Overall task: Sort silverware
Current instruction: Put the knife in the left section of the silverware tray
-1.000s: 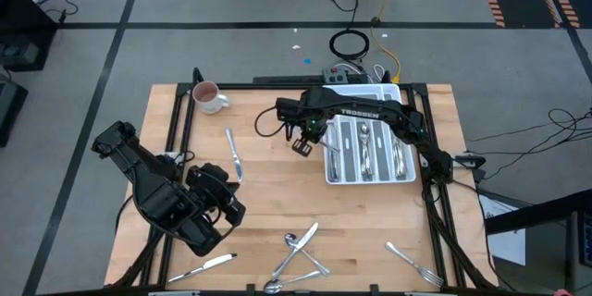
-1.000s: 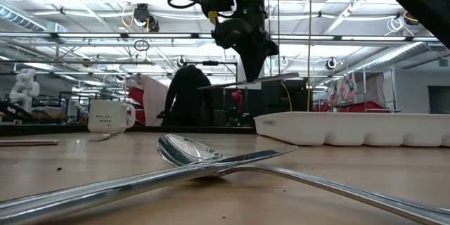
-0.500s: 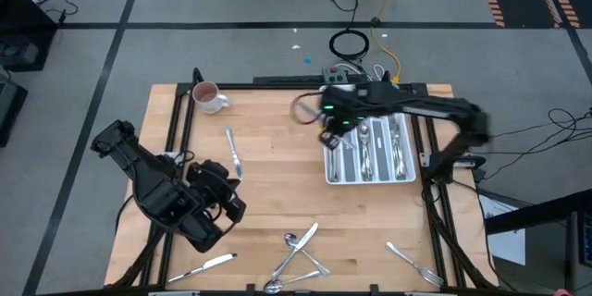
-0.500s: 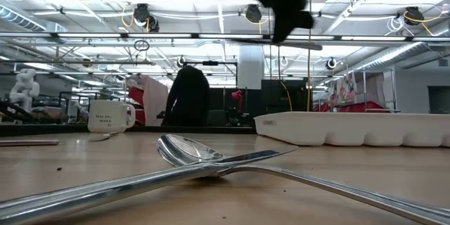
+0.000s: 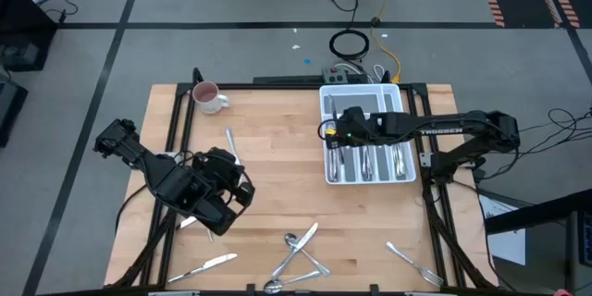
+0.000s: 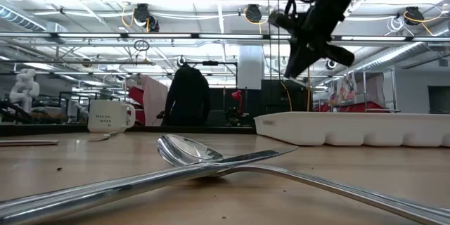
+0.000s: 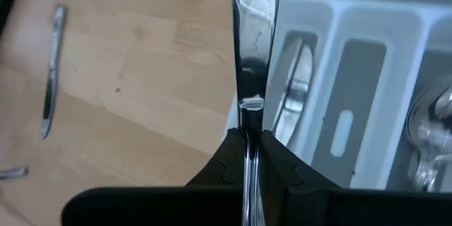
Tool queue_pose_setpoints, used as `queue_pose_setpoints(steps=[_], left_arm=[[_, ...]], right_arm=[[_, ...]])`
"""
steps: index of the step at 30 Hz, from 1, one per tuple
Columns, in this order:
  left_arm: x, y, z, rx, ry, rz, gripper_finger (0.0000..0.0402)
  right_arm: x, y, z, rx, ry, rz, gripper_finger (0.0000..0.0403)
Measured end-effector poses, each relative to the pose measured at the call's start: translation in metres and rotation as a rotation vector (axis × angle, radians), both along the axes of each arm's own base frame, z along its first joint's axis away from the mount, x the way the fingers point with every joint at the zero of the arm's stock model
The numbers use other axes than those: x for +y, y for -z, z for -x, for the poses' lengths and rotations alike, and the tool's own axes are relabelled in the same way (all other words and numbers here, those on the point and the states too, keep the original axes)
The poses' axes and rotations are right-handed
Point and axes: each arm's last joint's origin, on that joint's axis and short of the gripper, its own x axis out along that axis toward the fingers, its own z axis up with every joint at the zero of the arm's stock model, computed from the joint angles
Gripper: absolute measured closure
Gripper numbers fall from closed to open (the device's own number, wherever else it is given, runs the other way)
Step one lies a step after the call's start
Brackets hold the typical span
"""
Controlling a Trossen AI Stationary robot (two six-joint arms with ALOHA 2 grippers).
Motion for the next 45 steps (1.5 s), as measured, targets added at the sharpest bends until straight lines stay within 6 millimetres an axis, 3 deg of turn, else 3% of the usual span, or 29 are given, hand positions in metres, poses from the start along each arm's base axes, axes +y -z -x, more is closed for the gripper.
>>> queue_pose_setpoints(steps=[11,20,29,34,39,45], left_arm=[[0.004,0.0,-0.002,0.002,-0.016,-0.001,0.0389],[0.004,0.0,-0.002,0.008,-0.009,-0.006,0.0389],[0.004,0.0,-0.002,0.016,0.001,-0.012,0.0389],[0.004,0.0,-0.002,0.016,0.002,-0.012,0.0389],[0.004,0.0,-0.002,0.031,0.016,-0.011,0.0389],[0.005,0.0,-0.003,0.066,0.051,-0.028,0.0389]], right_arm=[[0.014,0.054,-0.007,0.027,0.066,-0.101,0.0403],[0.015,0.064,-0.013,0.023,0.049,-0.141,0.0403],[0.016,0.091,-0.023,0.078,0.042,-0.217,0.0403],[0.016,0.096,-0.024,0.09,0.064,-0.232,0.0402],[0.016,0.096,-0.024,0.103,0.02,-0.213,0.0377],[0.02,0.089,-0.025,0.118,-0.142,-0.212,0.031]])
